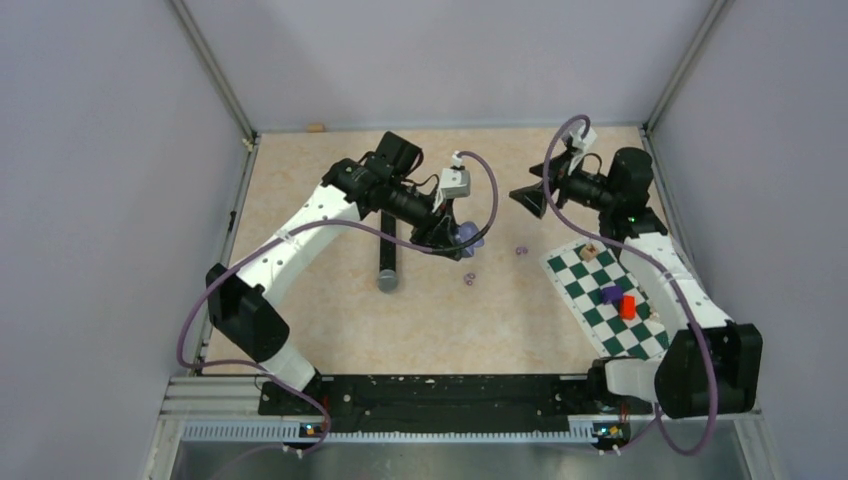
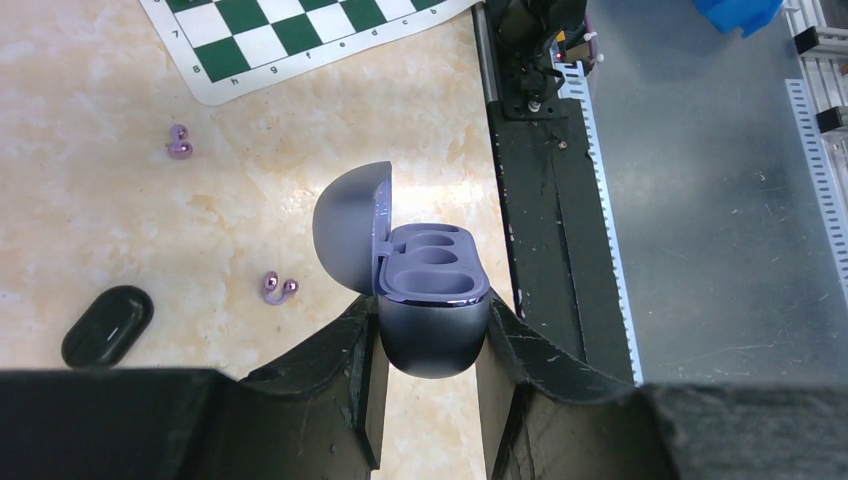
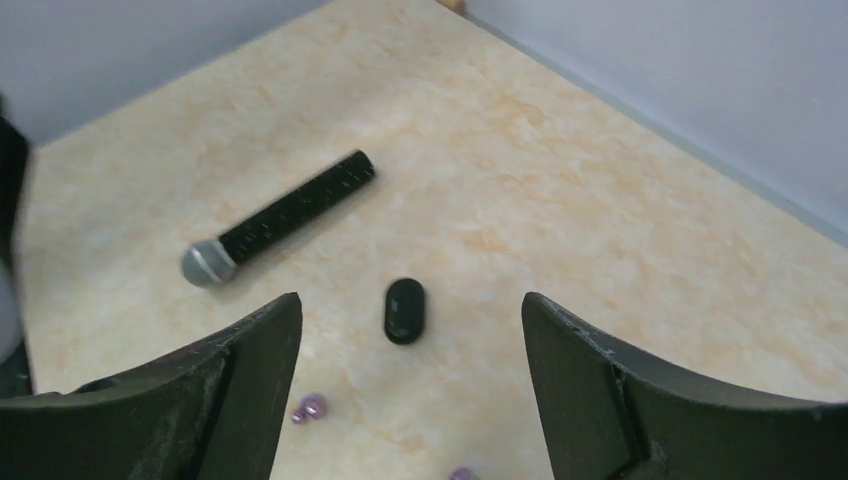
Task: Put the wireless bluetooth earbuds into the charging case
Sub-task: Pick up the left earbud from the corner of the board, then insert the left earbud into the left side groove of the charging case.
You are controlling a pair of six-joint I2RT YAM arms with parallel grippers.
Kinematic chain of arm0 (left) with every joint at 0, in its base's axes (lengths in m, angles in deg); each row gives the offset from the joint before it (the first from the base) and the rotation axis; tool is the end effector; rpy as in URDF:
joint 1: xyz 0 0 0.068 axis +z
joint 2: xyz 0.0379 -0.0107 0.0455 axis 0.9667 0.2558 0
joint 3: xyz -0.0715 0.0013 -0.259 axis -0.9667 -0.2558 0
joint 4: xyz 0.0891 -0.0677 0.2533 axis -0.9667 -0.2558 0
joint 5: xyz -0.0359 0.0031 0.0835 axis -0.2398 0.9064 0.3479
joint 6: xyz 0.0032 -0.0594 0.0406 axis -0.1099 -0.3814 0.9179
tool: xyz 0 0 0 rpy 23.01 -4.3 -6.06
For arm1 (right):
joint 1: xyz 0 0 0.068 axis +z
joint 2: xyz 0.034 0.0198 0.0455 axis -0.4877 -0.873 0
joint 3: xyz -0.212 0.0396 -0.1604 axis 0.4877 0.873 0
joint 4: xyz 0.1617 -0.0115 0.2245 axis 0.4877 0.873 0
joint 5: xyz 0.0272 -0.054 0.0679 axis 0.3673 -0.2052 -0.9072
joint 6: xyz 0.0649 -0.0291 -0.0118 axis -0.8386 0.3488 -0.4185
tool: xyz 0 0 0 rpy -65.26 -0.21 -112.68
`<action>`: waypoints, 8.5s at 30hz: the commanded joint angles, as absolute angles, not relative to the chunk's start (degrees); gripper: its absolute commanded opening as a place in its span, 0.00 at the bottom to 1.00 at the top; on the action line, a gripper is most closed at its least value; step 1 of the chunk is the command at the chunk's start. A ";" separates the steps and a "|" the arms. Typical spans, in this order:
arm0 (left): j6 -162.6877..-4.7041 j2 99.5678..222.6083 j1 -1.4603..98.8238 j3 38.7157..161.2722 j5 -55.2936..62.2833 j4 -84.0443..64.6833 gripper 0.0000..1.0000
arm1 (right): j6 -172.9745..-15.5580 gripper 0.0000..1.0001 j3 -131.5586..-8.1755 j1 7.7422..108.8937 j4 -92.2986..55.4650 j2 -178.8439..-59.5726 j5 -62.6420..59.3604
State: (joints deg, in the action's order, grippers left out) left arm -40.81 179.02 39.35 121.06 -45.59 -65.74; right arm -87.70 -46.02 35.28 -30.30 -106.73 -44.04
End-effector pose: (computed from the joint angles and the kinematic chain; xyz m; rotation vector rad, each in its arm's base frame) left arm 0.2617 -0.2508 0.3464 1.5902 1.6683 -1.2692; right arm 0.2981 0.0778 0.3264 -0.7402 1.5254 0.8058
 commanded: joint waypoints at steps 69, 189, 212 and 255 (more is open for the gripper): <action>-41.56 175.49 39.93 119.23 -47.84 -62.70 0.00 | -6.78 0.38 -56.15 38.49 11.57 -138.04 -34.75; -33.18 177.52 39.21 124.78 -48.22 -71.42 0.00 | -113.12 0.00 -25.97 57.06 -78.61 -100.41 -45.24; -33.31 177.35 39.15 124.69 -48.31 -71.20 0.00 | -109.29 0.00 -26.54 58.20 -75.22 -101.57 -45.68; -33.55 177.68 38.79 124.77 -48.03 -70.93 0.00 | -111.34 0.02 -28.08 58.26 -75.74 -100.26 -44.51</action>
State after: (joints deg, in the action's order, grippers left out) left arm -34.01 178.24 39.35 122.98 -45.85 -71.79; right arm -110.28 -25.78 57.59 -72.57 -101.04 -45.96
